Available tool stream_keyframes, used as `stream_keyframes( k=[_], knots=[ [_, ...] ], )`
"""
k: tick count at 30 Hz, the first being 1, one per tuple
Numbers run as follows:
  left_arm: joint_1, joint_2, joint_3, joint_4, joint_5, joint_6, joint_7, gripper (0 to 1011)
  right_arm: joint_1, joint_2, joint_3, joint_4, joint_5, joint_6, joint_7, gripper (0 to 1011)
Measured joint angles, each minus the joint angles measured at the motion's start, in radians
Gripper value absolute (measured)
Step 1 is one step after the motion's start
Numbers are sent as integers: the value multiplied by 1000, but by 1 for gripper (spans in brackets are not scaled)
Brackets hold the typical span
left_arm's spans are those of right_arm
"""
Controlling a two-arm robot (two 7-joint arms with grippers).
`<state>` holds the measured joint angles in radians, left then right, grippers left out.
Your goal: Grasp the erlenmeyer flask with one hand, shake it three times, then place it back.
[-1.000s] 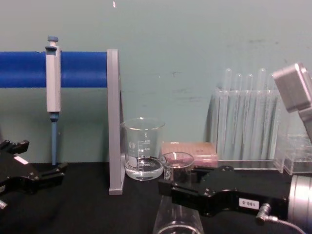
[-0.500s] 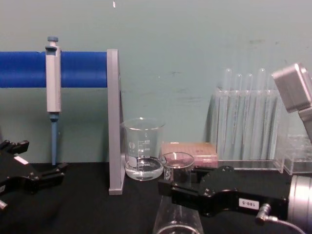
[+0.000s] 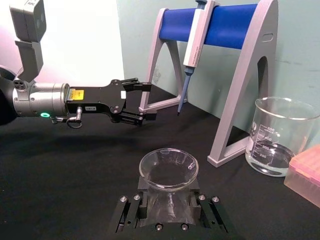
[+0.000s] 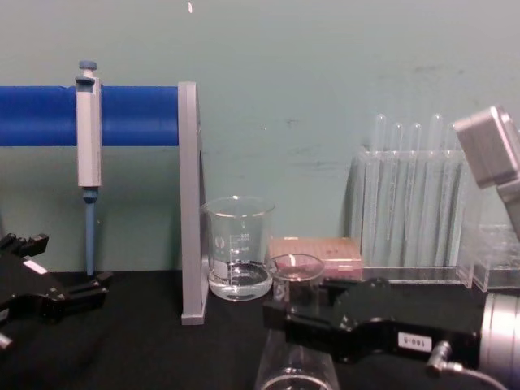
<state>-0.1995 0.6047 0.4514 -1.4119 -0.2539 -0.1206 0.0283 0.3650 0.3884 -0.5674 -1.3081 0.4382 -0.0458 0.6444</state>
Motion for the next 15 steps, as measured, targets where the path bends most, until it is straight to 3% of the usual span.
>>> stream_keyframes(
  k=[15],
  knots=[
    [0,0,0,0,0,0,0,1001,0,0,0,1,-2,2,0,914]
  ],
)
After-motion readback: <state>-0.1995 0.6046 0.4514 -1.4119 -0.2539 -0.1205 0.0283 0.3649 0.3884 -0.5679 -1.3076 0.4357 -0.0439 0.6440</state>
